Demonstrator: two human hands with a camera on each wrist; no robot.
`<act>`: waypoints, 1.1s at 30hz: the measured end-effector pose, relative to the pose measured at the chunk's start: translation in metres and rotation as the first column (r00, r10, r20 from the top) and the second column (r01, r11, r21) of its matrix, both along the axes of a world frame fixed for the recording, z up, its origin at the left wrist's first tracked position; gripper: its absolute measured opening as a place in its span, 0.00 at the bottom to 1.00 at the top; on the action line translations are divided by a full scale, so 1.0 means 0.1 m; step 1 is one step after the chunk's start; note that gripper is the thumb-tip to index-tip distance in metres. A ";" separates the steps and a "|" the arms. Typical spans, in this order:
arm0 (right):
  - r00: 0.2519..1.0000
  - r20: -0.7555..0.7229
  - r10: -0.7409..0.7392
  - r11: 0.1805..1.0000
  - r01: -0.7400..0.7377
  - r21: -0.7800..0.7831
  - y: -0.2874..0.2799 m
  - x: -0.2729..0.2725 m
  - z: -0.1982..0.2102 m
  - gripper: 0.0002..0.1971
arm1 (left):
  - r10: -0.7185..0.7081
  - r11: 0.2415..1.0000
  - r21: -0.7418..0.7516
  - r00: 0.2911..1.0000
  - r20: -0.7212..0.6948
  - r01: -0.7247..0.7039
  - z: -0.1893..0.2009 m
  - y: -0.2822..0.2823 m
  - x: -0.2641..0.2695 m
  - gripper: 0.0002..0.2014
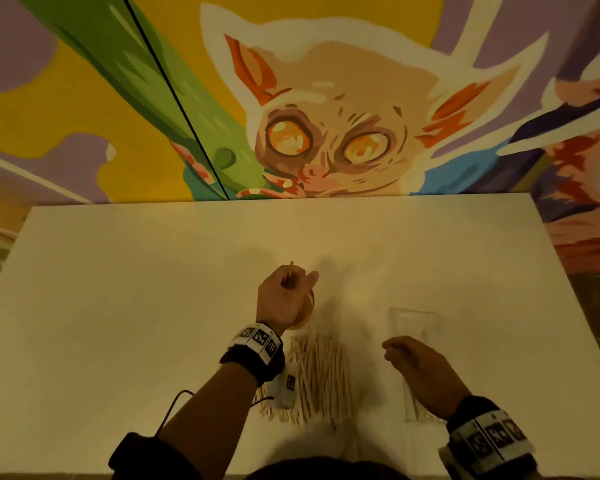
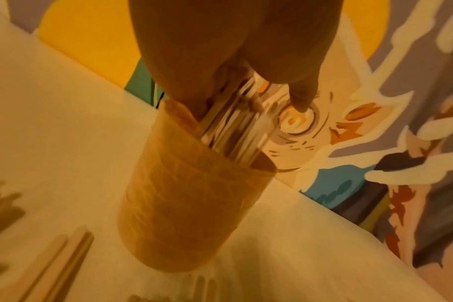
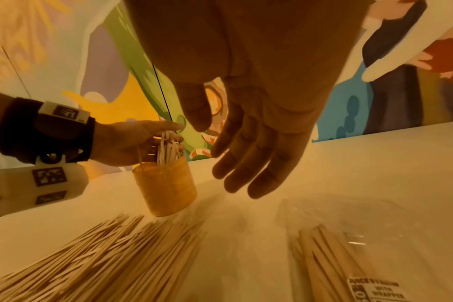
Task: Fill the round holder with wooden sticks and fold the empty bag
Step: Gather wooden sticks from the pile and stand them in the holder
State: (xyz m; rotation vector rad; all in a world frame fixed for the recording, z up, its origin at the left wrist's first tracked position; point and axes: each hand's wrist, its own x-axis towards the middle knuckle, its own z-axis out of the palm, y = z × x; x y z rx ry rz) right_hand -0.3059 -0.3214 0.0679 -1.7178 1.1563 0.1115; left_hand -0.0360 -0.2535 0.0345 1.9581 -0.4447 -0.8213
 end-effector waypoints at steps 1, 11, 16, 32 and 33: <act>1.000 -0.011 0.021 1.000 -0.021 -0.005 0.00 -0.02 -0.02 0.10 | -0.024 0.999 0.028 0.999 0.048 0.022 0.06 0.02 -0.01 0.19; 0.998 0.000 0.058 0.998 -0.058 0.001 0.04 -0.32 0.01 0.09 | 0.045 0.998 0.011 0.867 0.496 -0.058 0.31 0.50 0.26 0.22; 0.993 -0.040 0.108 0.991 -0.105 0.078 0.18 -0.22 -0.01 0.07 | -0.074 0.890 0.454 0.970 0.231 -0.040 0.04 1.17 0.35 0.39; 0.813 -0.576 0.082 0.995 -0.100 -0.001 0.89 0.92 -0.71 0.56 | -0.455 0.587 0.775 0.887 0.077 0.233 -0.49 1.60 0.21 0.35; 0.815 -0.576 0.066 0.996 -0.085 -0.006 0.90 0.95 -0.75 0.55 | -0.458 0.589 0.772 0.886 0.073 0.241 -0.50 1.61 0.24 0.31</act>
